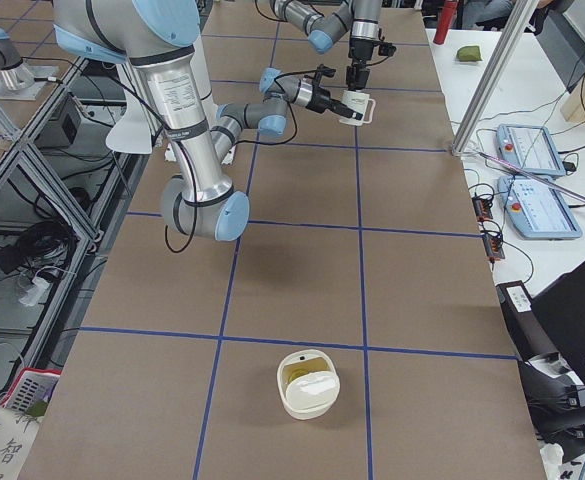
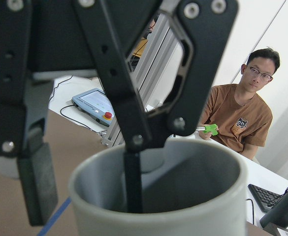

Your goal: Left arm hands cup to right arm to dump lemon

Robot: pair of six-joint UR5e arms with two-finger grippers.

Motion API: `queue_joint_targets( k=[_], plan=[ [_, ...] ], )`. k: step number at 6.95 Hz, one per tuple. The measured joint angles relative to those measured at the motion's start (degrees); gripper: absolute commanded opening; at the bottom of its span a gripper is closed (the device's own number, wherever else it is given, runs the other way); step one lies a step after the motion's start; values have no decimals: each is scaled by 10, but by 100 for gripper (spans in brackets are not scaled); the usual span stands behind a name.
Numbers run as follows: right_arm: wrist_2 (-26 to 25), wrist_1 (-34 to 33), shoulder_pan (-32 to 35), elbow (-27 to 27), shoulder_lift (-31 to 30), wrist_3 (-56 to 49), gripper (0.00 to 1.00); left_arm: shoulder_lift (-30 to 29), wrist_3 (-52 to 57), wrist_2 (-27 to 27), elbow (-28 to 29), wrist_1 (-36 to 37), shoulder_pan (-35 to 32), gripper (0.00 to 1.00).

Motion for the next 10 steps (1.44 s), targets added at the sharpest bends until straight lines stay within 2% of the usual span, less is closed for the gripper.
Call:
queue_joint_targets(
  k=[3, 5, 10],
  plan=[
    [1, 0, 0, 0, -1, 0, 40, 0, 0, -4, -2, -2, -4, 51],
    [1, 1, 0, 0, -1, 0, 40, 0, 1, -4, -3, -2, -5, 41],
    [2, 1, 1, 0, -1, 0, 40, 2, 2, -6, -6, -2, -8, 38]
  ],
)
